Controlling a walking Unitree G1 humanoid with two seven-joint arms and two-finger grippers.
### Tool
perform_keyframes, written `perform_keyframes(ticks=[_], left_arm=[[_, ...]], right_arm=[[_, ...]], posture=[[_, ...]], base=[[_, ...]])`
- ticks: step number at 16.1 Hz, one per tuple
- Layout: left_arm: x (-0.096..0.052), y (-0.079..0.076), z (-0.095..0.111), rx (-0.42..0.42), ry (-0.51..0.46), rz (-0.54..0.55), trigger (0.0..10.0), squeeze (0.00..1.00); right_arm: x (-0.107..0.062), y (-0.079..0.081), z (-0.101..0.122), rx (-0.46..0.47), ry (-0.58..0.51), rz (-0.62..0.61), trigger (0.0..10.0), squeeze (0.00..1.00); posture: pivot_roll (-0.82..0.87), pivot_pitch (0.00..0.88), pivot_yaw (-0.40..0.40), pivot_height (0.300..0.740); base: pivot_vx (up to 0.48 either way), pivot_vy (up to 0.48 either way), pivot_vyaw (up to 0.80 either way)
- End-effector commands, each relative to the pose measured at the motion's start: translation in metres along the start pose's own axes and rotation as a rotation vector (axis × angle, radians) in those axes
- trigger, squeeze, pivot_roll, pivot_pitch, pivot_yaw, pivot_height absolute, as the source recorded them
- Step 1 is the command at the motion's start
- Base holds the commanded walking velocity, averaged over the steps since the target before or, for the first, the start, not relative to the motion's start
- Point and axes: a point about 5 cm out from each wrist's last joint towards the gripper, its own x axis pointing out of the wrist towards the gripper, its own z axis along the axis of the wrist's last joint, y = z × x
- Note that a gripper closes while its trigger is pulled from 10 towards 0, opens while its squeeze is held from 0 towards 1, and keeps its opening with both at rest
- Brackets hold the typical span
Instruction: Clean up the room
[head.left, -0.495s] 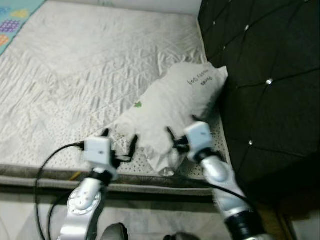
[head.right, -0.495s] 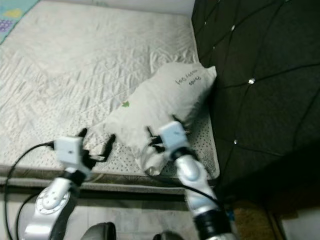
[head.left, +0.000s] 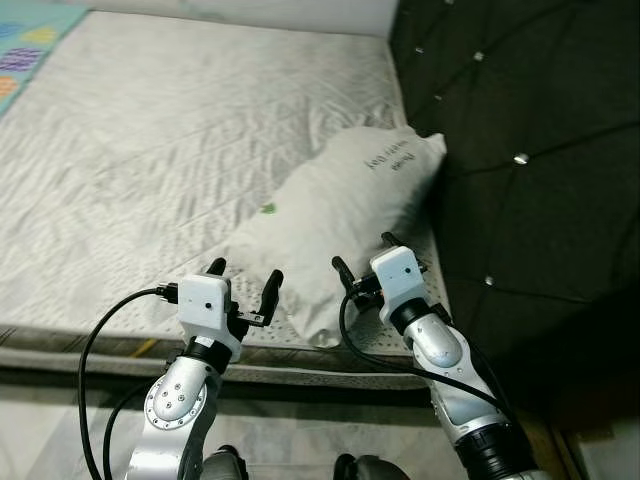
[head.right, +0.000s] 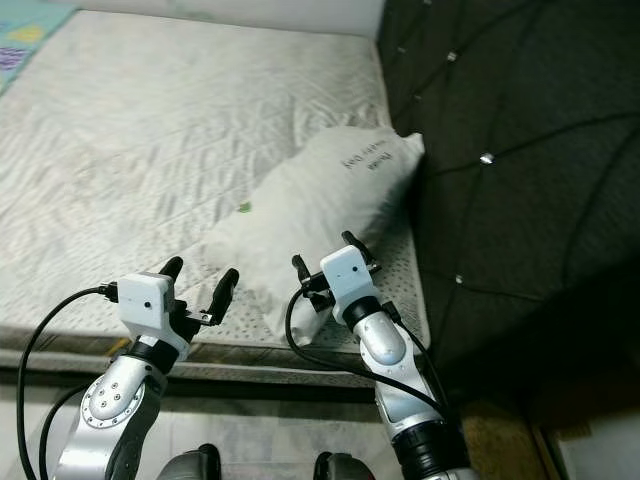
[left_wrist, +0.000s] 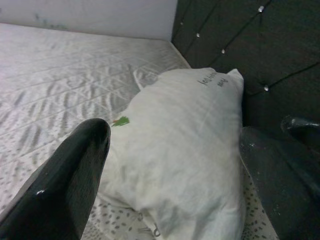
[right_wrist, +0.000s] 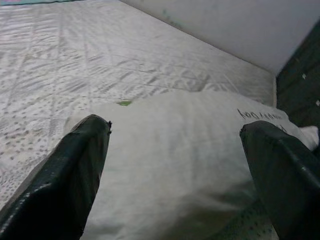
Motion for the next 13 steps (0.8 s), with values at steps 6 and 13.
perform_keyframes(ticks=[6, 13], left_arm=[[-0.0017, -0.0015, 0.0001, 0.004, -0.001, -0.015, 10.0, 0.0], [-0.0015, -0.0004, -0.0011, 0.002, 0.007, -0.004, 10.0, 0.0]], right_arm=[[0.0009, 0.0016, 0.0015, -0.018, -0.009, 0.01, 10.0, 0.0], [-0.0001, -0.0007, -0.0012, -0.014, -0.004, 0.014, 10.0, 0.0]], posture=[[0.12, 0.193, -0.077, 0.74], [0.12, 0.189, -0.072, 0.74]], base=[[0.269, 0.0, 0.4], [0.037, 0.0, 0.0]])
